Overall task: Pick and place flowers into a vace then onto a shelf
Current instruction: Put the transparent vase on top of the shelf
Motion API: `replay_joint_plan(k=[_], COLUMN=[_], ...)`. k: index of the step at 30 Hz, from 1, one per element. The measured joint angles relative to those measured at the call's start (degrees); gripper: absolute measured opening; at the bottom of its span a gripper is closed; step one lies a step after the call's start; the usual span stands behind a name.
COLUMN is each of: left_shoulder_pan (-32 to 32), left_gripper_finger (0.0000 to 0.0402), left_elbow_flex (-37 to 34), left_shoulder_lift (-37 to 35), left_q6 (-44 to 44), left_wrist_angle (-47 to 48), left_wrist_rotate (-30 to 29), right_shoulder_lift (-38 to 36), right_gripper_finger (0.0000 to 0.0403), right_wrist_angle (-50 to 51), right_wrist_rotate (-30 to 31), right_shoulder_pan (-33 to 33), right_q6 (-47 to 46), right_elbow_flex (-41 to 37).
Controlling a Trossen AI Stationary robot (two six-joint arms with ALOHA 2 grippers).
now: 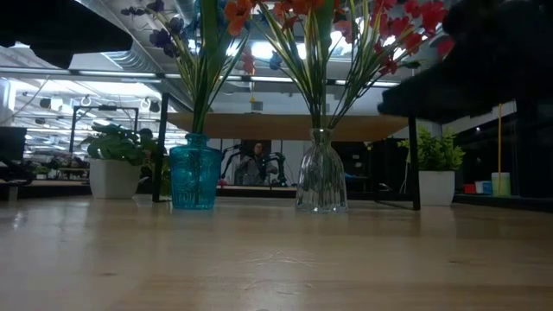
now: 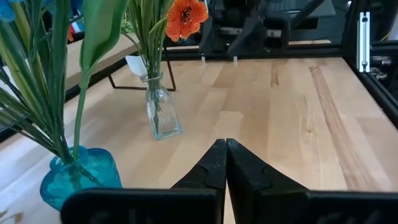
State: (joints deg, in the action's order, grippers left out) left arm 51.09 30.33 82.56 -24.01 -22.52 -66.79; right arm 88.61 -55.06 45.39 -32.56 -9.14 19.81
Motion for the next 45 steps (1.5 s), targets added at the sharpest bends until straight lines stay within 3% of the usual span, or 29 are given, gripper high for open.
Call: replay_joint_plan(k=[13, 25, 31, 45], left_shoulder_pan=[0.0, 0.0, 0.0, 0.0], left_gripper_finger=[0.0005, 0.0005, 0.0002, 0.0005], left_elbow_flex=[0.0, 0.0, 0.0, 0.0], left_shoulder_lift=[0.0, 0.0, 0.0, 0.0], left_q6=[0.1, -1.4, -1.2, -0.7], left_wrist_angle=[0.0, 0.0, 0.0, 0.0], left_wrist_rotate=[0.4, 0.9, 0.9, 0.9], right_shoulder_lift=[6.1, 12.7, 15.4, 20.1], right_gripper_finger=[0.0295, 0.0296, 0.0296, 0.0296], right_wrist_angle=[-4.3, -3.9, -4.4, -12.0], right_wrist_rotate=[0.2, 0.0, 0.1, 0.0], right_shoulder_pan=[8.5, 14.4, 16.3, 18.7], right_q6=[-4.1, -1.1, -5.6, -2.5], right_elbow_flex=[0.0, 7.0, 7.4, 9.0])
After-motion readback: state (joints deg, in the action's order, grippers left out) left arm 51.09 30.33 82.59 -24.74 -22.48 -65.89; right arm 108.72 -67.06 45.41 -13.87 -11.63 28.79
